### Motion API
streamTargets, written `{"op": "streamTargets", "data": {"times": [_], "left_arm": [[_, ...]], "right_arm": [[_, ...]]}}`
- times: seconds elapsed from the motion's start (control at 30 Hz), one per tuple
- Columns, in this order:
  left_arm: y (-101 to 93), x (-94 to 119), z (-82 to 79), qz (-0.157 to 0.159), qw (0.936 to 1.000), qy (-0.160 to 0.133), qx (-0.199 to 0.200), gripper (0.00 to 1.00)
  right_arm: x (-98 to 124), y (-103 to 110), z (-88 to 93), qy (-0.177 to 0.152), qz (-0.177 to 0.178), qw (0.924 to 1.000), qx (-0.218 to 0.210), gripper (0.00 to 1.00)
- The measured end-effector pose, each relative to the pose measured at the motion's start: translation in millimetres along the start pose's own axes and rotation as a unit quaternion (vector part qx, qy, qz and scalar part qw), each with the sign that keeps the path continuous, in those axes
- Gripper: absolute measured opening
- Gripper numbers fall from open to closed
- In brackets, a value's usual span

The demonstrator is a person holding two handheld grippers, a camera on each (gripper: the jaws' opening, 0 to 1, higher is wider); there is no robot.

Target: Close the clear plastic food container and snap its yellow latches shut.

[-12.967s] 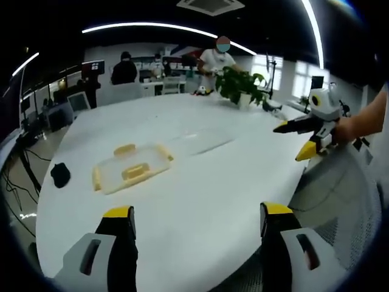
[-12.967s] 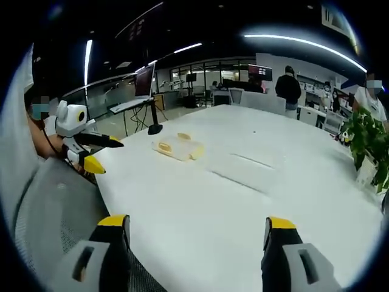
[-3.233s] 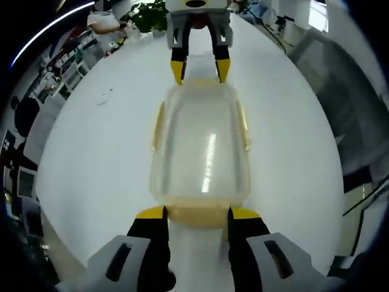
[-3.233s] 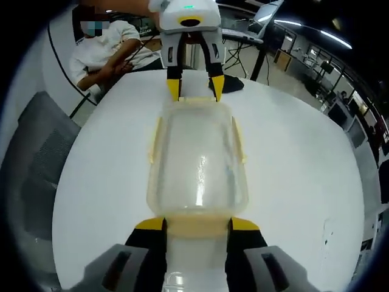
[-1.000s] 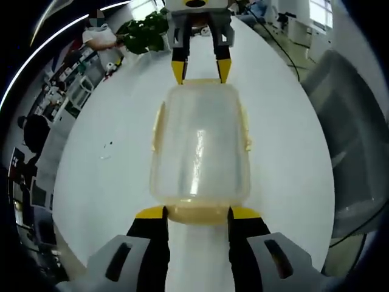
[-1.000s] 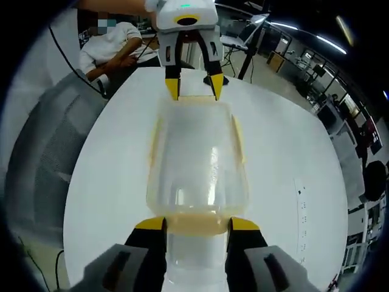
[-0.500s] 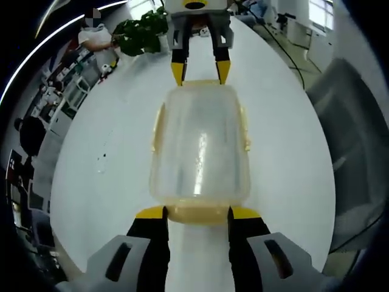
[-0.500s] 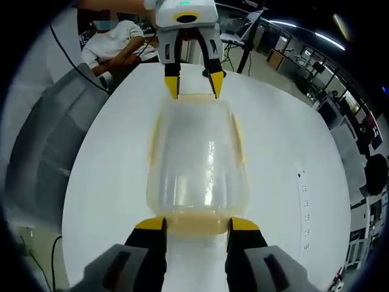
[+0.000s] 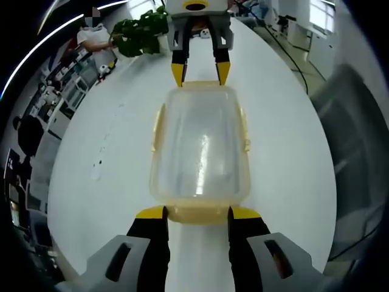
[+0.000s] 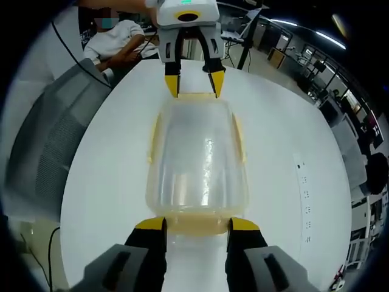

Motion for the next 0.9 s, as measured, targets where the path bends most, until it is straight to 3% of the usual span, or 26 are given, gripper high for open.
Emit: {"op": "streamTargets", "data": {"times": [0.5, 0.9], "left_arm": [[4.3, -12.0, -23.0, 0.010, 0.9999, -0.005, -0.004, 0.35], [7.8, -17.9, -26.5, 0.019, 0.9998, -0.007, -0.003, 0.35]], "right_arm": [[-0.6, -2.3, 27.2, 0.004, -0.007, 0.9999, -0.012, 0.35], [-6.0, -6.6, 34.1, -0.001, -0.016, 0.9998, -0.014, 0.35]]}}
Point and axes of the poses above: the point that each gripper's makers call its tool centre point, and the gripper's own axes: x roughly backward along the fingers, y roughly to its left, z roughly out of its underside, the point moved 10 cm from there along x, roughly backward along the fingers, and after that the axes turned 14 degrees about y, right-handed, at the moved point
